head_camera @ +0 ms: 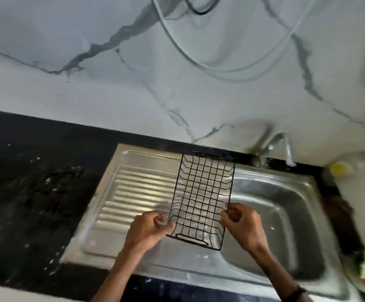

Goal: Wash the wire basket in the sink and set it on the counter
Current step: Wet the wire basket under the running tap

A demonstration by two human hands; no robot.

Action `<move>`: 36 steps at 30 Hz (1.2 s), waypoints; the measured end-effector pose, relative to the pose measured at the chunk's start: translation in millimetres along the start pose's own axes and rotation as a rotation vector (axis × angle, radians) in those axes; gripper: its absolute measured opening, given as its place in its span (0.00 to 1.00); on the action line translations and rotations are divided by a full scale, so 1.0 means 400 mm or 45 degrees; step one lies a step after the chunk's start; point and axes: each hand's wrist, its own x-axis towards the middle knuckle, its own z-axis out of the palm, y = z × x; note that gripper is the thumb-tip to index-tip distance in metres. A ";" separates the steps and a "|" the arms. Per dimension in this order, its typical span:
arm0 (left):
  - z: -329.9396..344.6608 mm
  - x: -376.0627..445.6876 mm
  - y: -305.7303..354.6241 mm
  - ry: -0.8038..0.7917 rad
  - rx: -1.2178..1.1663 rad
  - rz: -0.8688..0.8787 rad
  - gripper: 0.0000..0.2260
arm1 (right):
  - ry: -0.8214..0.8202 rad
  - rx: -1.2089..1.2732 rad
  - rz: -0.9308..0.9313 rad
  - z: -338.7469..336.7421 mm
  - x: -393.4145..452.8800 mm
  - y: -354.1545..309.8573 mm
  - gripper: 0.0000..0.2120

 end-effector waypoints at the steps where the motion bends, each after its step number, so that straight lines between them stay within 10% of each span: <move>1: 0.045 0.004 0.054 0.008 0.016 -0.061 0.23 | 0.052 0.014 -0.013 -0.043 -0.004 0.033 0.09; 12: 0.404 -0.034 0.481 -0.202 -2.336 -0.955 0.18 | 0.180 0.118 -0.065 -0.352 -0.004 0.363 0.13; 30: 0.496 0.018 0.537 -0.365 -2.326 -1.008 0.12 | -0.125 -0.163 0.085 -0.402 0.127 0.578 0.16; 36: 0.489 0.022 0.530 -0.296 -2.428 -0.978 0.11 | -0.015 0.306 0.243 -0.520 0.301 0.478 0.09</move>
